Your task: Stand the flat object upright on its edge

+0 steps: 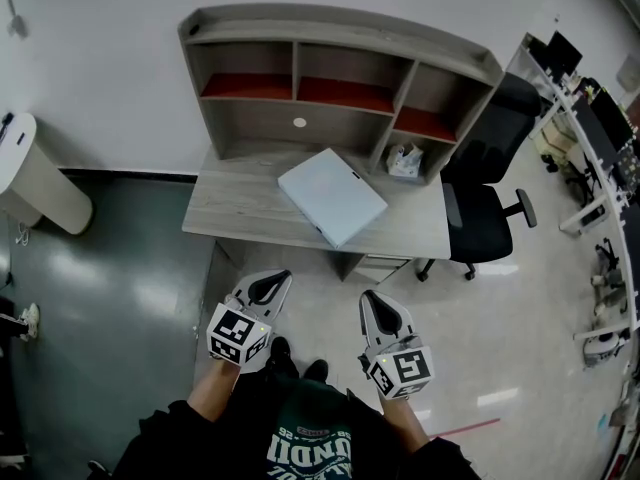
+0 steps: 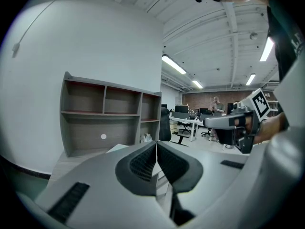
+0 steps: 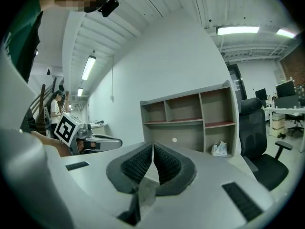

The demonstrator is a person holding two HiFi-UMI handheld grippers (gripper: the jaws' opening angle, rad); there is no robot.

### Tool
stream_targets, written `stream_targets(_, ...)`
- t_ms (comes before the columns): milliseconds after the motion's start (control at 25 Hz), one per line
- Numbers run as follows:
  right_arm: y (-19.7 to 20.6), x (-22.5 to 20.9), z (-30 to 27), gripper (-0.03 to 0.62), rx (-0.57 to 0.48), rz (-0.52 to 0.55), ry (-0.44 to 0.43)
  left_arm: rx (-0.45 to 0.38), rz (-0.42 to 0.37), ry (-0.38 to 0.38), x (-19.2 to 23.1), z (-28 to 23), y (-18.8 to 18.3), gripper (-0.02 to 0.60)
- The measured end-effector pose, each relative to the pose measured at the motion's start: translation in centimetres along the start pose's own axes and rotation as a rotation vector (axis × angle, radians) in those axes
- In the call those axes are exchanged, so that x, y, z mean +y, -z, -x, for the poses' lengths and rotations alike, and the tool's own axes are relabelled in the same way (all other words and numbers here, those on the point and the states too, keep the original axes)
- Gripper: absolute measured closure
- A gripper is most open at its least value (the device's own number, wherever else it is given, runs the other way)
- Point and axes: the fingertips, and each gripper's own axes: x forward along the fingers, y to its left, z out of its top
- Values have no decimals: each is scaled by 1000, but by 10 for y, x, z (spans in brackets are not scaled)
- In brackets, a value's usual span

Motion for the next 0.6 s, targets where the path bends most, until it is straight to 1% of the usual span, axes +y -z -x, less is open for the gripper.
stream_targets(240, 5, -3, 15, 557, -3, -7, -19, -1, -3, -26, -12, 2, 0, 566)
stream_targets(440, 6, -4, 28, 557, -10, -2, -52, -2, -4, -56, -22, 6, -1, 566)
stream_targets(600, 9, -3, 37, 557, -14, -9, -70, 10, -27, -53, -36, 5, 2, 566)
